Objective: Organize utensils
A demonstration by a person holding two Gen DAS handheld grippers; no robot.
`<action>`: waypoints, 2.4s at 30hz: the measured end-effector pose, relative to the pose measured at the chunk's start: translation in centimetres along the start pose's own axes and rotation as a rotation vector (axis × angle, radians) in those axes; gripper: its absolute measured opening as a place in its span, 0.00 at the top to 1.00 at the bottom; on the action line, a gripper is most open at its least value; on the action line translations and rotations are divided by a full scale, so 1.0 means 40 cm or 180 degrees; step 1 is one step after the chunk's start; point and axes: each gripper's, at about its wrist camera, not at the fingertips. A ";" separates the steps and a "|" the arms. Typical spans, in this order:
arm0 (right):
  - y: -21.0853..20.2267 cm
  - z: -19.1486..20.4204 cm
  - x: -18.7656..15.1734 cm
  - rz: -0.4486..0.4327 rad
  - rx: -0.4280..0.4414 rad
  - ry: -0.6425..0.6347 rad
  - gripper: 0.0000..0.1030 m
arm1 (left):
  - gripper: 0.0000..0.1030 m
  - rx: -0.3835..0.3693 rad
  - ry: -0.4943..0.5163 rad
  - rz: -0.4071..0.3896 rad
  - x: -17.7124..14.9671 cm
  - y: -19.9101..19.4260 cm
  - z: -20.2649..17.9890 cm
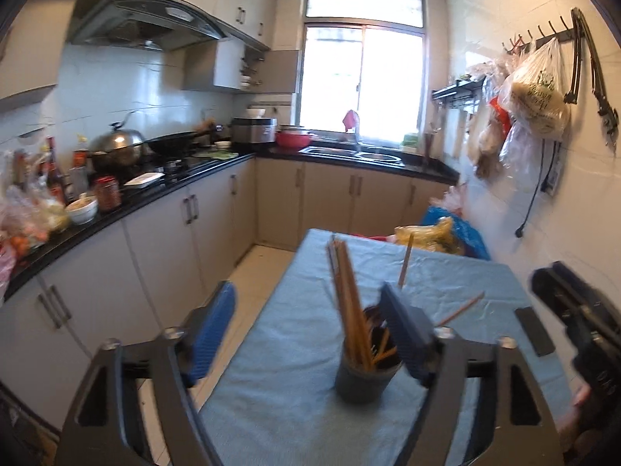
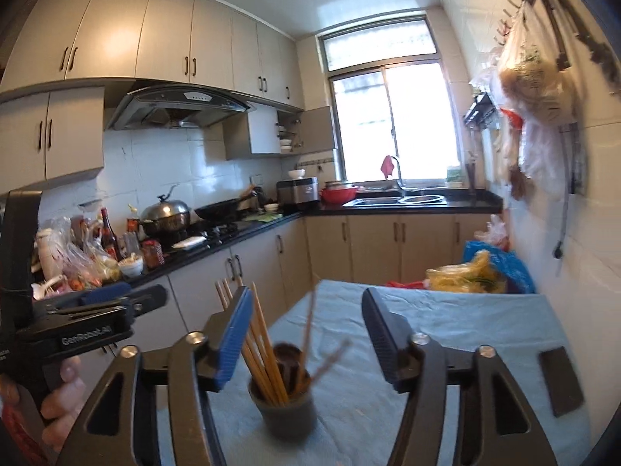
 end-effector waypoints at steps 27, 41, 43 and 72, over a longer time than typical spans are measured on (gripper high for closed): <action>-0.119 -0.008 -0.300 0.0828 -0.0570 -0.0031 0.02 | 0.00 0.0730 0.0390 0.0669 -0.333 0.001 -0.035; -0.071 0.015 -0.321 0.0989 -0.0488 -0.0082 0.02 | 0.00 0.0738 0.0294 0.0860 -0.349 0.049 -0.008; -0.067 0.015 -0.325 0.1007 -0.0489 -0.0083 0.02 | 0.00 0.0747 0.0293 0.0874 -0.354 0.051 -0.004; -0.041 -0.002 -0.360 0.1176 -0.0469 -0.0022 0.02 | 0.00 0.0808 0.0384 0.0974 -0.378 0.077 -0.019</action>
Point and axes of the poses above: each gripper's, at about its wrist camera, not at the fingertips, and y roughly the way its jaws point, z to its left, x to its top, and after that the axes turned 1 degree about x, right-handed
